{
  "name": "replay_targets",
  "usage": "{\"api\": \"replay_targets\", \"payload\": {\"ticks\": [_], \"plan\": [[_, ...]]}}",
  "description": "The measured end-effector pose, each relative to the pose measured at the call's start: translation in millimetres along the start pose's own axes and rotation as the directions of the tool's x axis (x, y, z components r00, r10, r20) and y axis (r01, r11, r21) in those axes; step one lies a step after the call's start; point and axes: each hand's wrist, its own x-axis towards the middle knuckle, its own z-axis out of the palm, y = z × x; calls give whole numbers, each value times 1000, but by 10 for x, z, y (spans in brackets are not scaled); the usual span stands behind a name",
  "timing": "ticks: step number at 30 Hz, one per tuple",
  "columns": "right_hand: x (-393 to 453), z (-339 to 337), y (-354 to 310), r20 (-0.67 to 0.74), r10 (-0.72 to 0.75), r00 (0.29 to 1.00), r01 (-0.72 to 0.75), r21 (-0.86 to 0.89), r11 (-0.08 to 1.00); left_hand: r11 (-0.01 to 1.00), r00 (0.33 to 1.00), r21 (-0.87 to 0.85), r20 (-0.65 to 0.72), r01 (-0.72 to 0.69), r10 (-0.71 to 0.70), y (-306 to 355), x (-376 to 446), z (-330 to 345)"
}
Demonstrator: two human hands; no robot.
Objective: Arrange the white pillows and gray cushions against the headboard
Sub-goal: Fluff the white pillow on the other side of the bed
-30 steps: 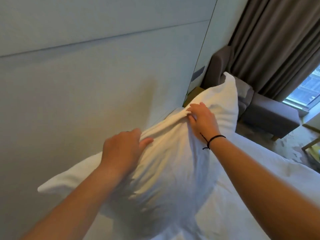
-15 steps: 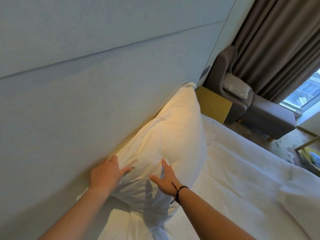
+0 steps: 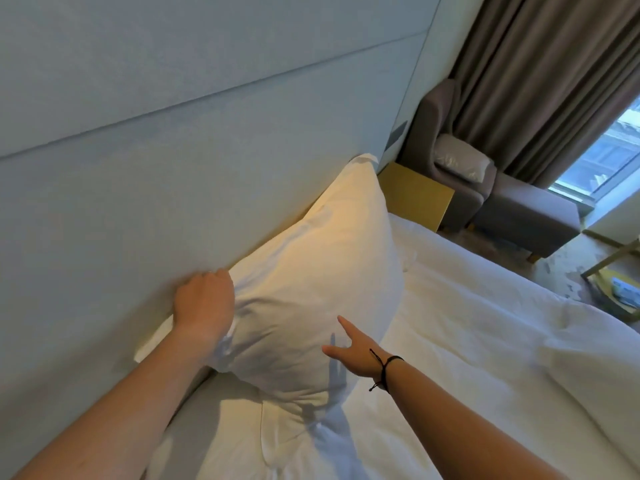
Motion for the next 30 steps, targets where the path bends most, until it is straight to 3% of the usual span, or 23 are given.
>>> {"api": "replay_targets", "payload": {"ticks": [4, 7, 11, 15, 20, 26, 30], "plan": [[-416, -256, 571, -57, 91, 994, -87, 76, 993, 974, 973, 26, -54, -225, 226, 601, -170, -9], [-860, -457, 1111, -123, 178, 976, -156, 171, 973, 908, 908, -10, -7, -418, 418, 1284, -384, 111], [-1586, -725, 1992, -219, 321, 921, -236, 342, 910, 823, 825, -144, 62, -550, 562, 2340, -812, 319], [-2403, -814, 2980, -222, 477, 850, -305, 530, 791, 721, 723, -341, 148, -604, 675, 3343, -1497, 444], [-3262, -756, 4186, -230, 642, 731, -335, 699, 632, 612, 597, -397, 178, -684, 783, 4417, -2337, 538], [-3824, -731, 5470, -204, 742, 638, -367, 767, 527, 565, 538, -442, 200, -696, 819, 5575, -3159, 738], [-4098, -661, 5975, -204, 782, 590, -406, 762, 505, 552, 501, -496, 246, -670, 830, 6080, -3647, 816]]}}
